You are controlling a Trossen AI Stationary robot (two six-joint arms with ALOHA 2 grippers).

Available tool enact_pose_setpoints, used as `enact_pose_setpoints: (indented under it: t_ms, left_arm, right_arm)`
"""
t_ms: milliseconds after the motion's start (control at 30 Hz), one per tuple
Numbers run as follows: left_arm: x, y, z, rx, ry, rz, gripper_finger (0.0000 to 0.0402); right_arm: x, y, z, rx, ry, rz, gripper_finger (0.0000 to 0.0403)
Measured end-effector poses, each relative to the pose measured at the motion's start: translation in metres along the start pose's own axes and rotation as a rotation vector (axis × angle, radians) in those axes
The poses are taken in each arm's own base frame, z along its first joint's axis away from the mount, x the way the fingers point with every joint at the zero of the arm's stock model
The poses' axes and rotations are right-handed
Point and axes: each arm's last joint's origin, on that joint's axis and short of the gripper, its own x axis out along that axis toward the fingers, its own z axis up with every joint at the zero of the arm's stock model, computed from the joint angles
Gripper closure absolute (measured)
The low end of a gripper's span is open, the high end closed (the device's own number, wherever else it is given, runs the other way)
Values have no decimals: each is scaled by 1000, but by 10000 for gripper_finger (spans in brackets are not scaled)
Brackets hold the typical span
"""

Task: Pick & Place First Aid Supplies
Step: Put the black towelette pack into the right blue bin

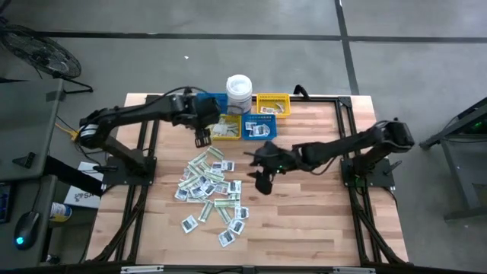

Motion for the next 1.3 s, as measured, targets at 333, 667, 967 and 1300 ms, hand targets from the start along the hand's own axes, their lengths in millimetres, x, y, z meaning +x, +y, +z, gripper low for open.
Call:
enact_pose_setpoints:
  t_ms: [333, 667, 967, 1300]
  left_arm:
    - [0, -50, -41, -67, -54, -54, 195]
    - [14, -101, -73, -148, -64, -130, 195]
    - [-2, -139, -86, -255, -124, -181, 195]
    - [-15, -163, -99, -307, -185, -196, 195]
  right_arm:
    - [49, 36, -46, 35, 175, 228, 221]
    - [71, 57, -75, -17, 161, 216, 222]
    - [81, 65, -95, -103, 140, 122, 222]
    - [82, 64, -96, -190, 102, 59, 222]
